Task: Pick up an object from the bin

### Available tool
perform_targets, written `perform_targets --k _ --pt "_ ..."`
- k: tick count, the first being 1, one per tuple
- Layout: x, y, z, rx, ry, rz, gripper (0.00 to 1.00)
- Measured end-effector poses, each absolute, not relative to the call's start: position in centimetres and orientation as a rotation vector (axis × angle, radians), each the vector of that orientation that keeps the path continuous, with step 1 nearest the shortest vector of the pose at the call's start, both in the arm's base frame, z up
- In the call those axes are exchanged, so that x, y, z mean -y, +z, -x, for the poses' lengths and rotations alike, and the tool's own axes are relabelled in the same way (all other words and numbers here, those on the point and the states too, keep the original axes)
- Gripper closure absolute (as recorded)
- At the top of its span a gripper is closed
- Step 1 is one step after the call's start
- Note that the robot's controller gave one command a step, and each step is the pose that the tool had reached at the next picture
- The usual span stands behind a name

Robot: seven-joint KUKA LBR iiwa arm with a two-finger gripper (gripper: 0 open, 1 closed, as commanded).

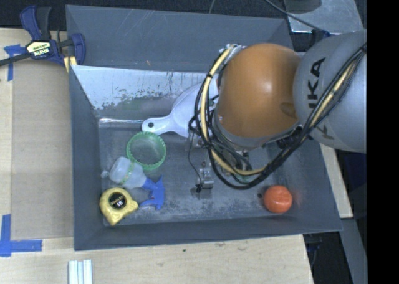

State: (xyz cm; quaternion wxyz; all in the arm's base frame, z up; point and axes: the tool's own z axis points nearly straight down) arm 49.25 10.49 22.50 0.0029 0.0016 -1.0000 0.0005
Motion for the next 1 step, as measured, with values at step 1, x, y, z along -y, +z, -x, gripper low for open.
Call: perform_targets --k 1 --pt "-14.44 24.98 -51.09 3.138 -0.002 0.146 0.0"
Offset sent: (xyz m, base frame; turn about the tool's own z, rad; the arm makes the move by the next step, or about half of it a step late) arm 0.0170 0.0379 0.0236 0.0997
